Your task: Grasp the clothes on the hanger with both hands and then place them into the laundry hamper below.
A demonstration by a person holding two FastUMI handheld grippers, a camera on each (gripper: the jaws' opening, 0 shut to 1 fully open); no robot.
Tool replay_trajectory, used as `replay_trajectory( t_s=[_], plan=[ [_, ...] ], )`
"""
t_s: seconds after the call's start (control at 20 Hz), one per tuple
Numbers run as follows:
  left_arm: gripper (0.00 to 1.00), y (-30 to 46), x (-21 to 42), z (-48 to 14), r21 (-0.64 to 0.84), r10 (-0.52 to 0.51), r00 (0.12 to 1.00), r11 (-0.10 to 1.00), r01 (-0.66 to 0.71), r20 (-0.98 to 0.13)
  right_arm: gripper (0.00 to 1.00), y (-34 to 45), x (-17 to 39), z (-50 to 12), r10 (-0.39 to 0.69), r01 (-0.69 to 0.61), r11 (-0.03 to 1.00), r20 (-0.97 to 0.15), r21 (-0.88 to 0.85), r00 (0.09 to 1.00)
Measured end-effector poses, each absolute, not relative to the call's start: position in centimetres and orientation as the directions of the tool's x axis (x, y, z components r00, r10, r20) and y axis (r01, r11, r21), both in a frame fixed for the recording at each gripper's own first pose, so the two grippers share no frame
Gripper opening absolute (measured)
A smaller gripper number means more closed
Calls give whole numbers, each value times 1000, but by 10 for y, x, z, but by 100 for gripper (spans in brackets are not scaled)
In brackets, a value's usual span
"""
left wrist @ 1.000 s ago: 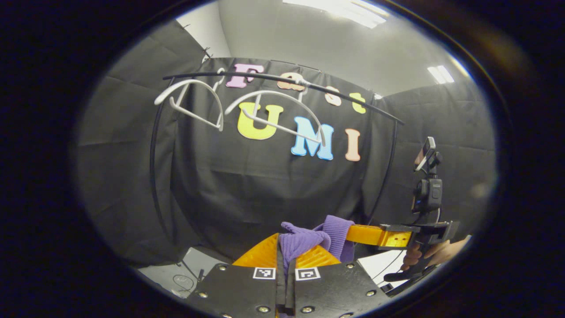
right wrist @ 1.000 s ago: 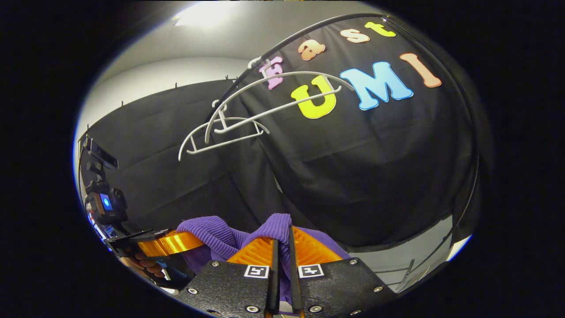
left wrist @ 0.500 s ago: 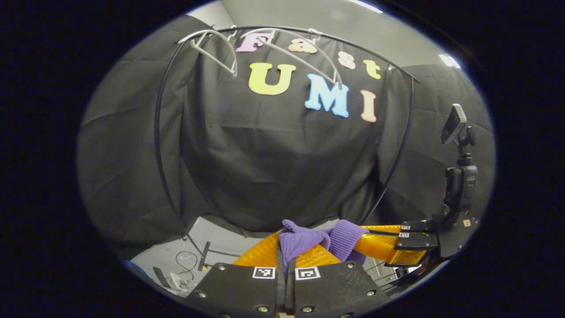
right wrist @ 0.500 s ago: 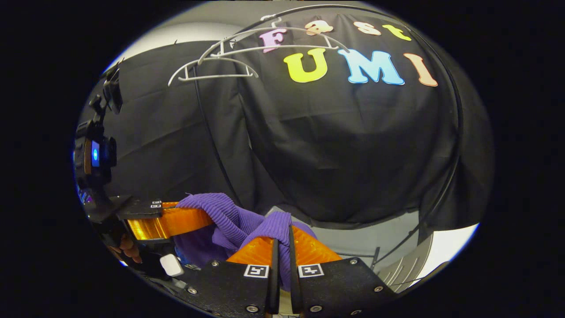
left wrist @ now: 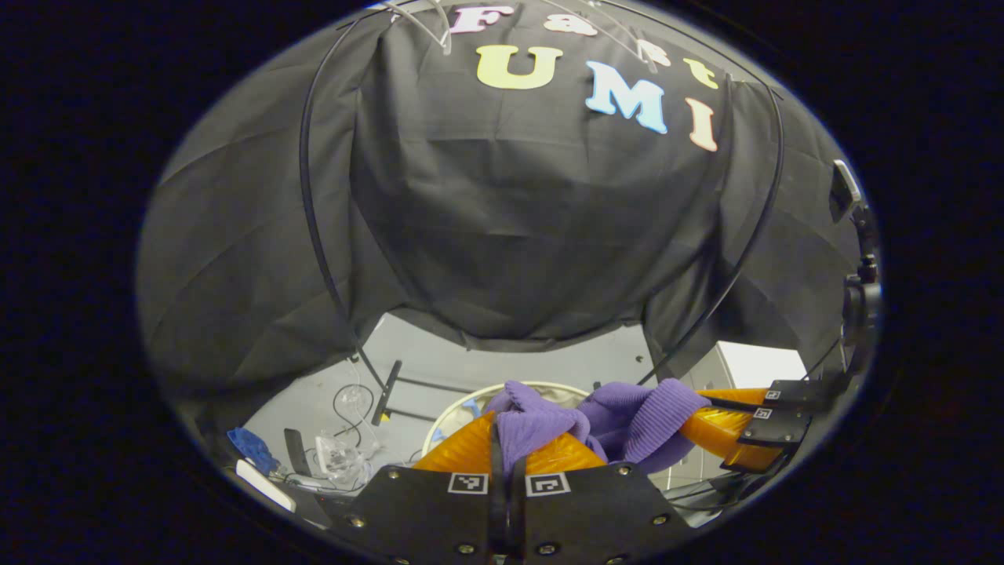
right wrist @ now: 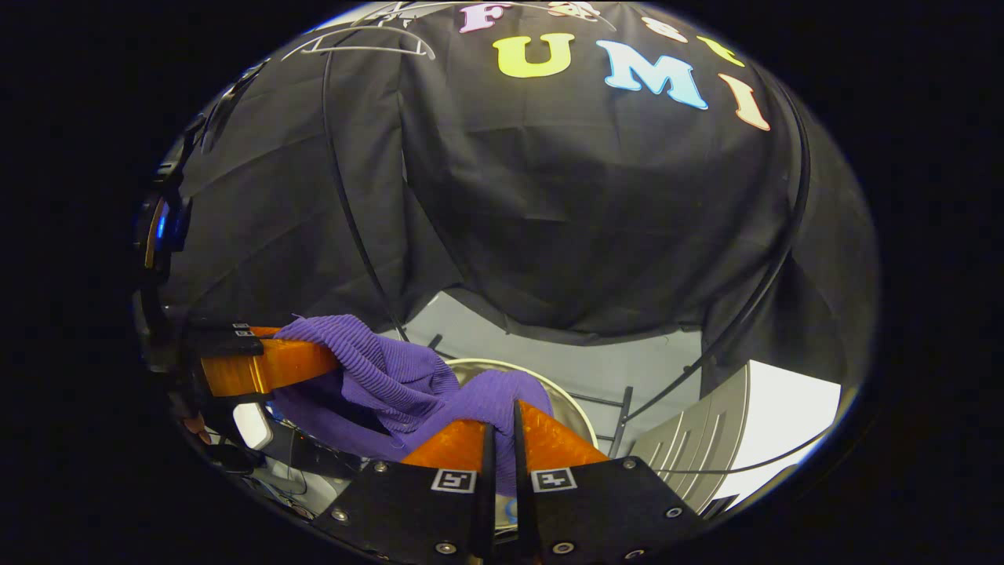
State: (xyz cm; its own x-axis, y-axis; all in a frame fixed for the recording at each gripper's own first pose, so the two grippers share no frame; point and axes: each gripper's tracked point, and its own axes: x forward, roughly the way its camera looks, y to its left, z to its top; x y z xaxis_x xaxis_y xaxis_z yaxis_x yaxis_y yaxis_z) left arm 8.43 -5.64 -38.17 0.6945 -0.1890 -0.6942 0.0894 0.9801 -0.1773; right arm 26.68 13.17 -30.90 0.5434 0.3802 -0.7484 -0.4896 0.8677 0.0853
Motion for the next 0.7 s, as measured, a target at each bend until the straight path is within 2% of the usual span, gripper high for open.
replay_trajectory(
  t_s=[0.05,0.15,0.3,0.35,0.5,0.6,0.7],
  plan=[
    [7,-58,81,-391,-171,-185,677,981,87,-713,12,128,264,-315,371,-493,867,-760,78,533],
    [4,-56,72,-408,-161,-168,641,984,71,-749,13,123,257,-325,353,-498,865,-785,65,509],
    [11,-57,65,-411,-182,-175,614,982,52,-770,22,122,248,-338,338,-497,865,-813,69,475],
    [32,-62,68,-415,-190,-180,620,980,51,-764,25,124,247,-336,349,-497,864,-805,79,479],
    [95,-53,73,-406,-163,-152,646,986,44,-748,73,123,248,-334,351,-491,868,-795,77,495],
    [95,-48,75,-397,-149,-137,663,988,40,-736,94,120,250,-326,342,-475,877,-785,69,517],
    [99,-42,77,-383,-126,-123,691,991,46,-712,94,118,251,-317,344,-465,882,-774,71,532]
  ],
)
